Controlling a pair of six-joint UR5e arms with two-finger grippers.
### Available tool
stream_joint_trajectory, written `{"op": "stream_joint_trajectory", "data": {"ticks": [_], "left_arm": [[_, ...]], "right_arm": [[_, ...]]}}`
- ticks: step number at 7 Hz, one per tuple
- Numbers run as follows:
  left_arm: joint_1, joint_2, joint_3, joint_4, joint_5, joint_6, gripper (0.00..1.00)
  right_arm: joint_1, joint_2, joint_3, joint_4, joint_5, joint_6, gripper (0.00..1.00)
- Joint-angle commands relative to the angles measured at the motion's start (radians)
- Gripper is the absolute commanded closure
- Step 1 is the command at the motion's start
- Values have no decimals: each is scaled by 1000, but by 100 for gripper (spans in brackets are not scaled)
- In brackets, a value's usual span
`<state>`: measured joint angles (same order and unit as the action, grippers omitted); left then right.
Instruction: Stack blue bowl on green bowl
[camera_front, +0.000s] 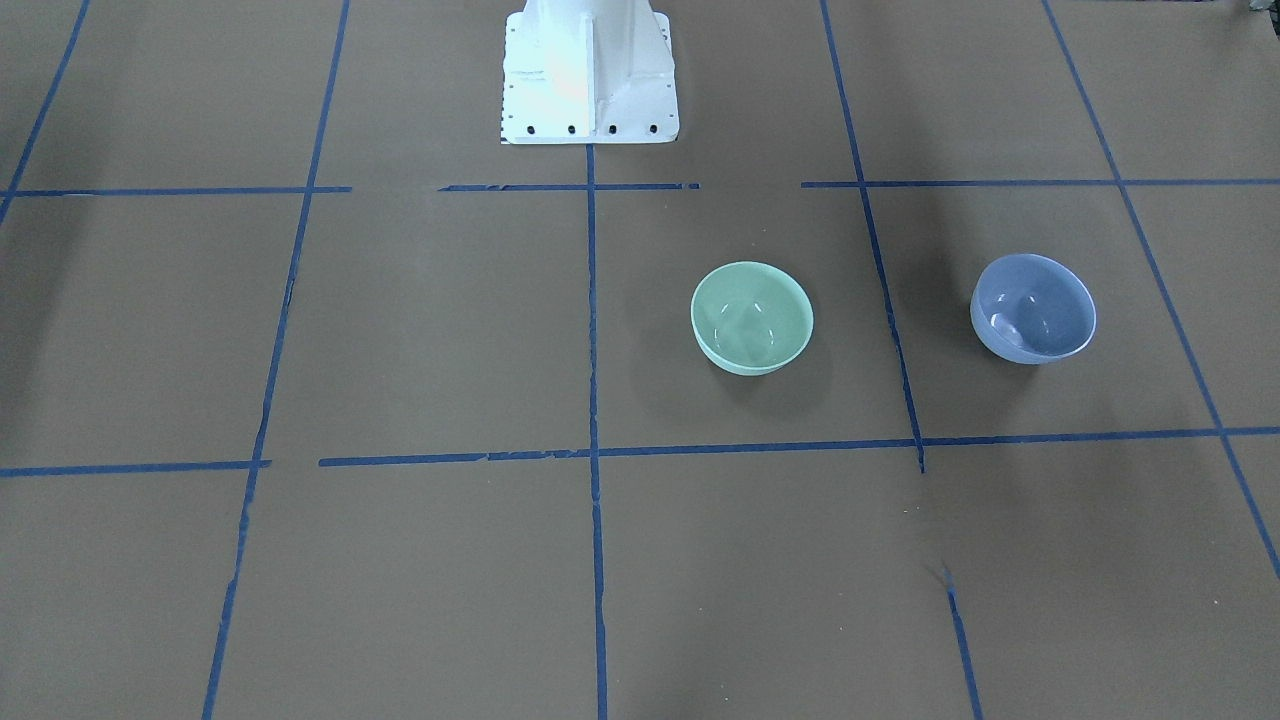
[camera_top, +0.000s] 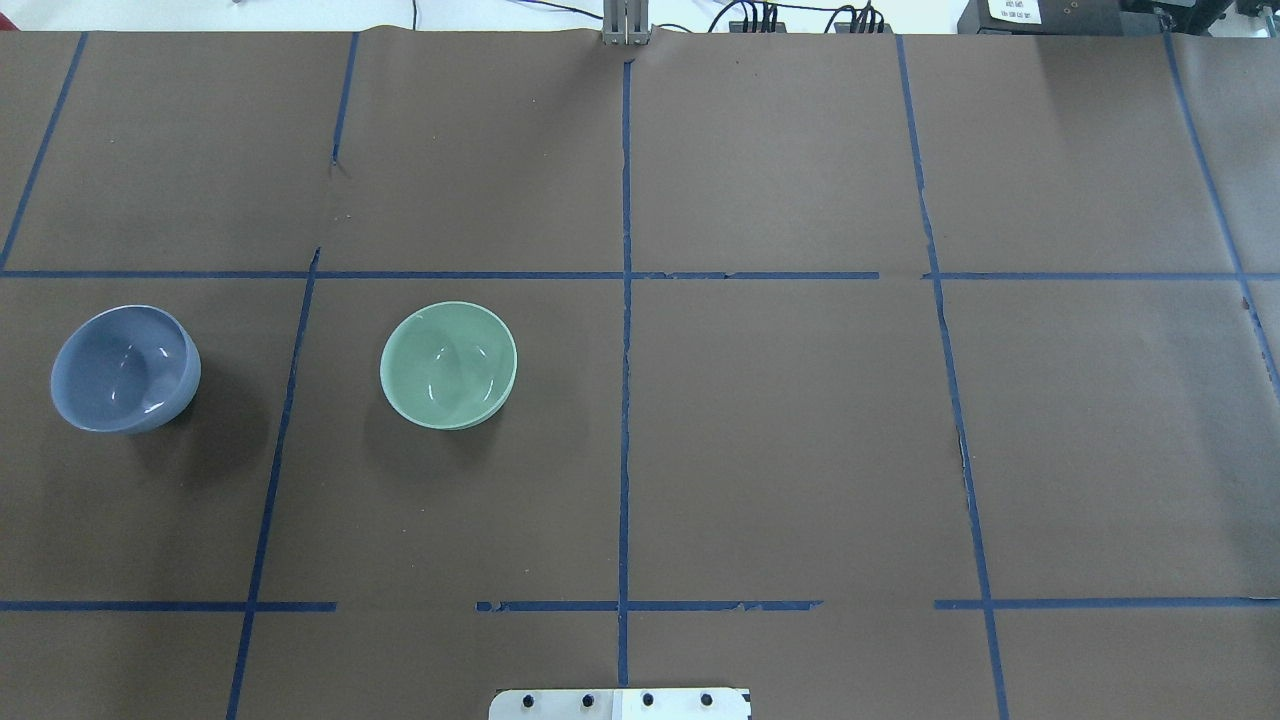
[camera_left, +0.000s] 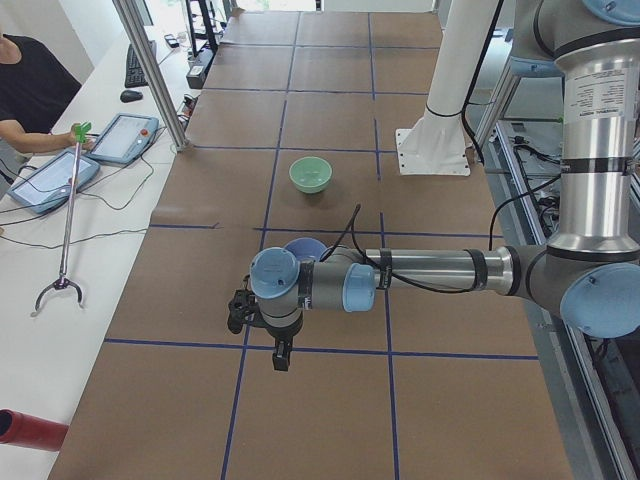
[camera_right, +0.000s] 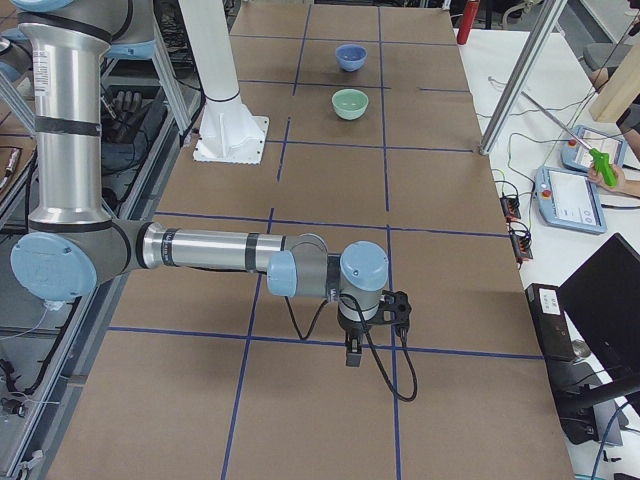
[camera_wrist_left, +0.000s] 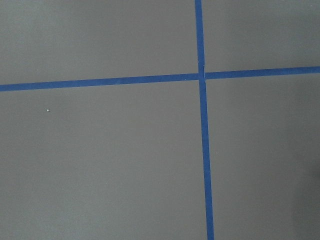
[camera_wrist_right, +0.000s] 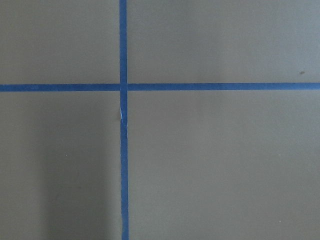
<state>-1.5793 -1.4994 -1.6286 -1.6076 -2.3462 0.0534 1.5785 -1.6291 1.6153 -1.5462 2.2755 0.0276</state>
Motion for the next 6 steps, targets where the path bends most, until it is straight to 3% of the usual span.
{"op": "stream_joint_trajectory", "data": {"ticks": [1,6], "left_arm": [[-2,-8,0,-8,-1,5,0],[10,-71,-79,-26,4,-6,0]], "right_arm": [[0,0,0,0,-1,0,0],[0,0,0,-2,-1,0,0]]}}
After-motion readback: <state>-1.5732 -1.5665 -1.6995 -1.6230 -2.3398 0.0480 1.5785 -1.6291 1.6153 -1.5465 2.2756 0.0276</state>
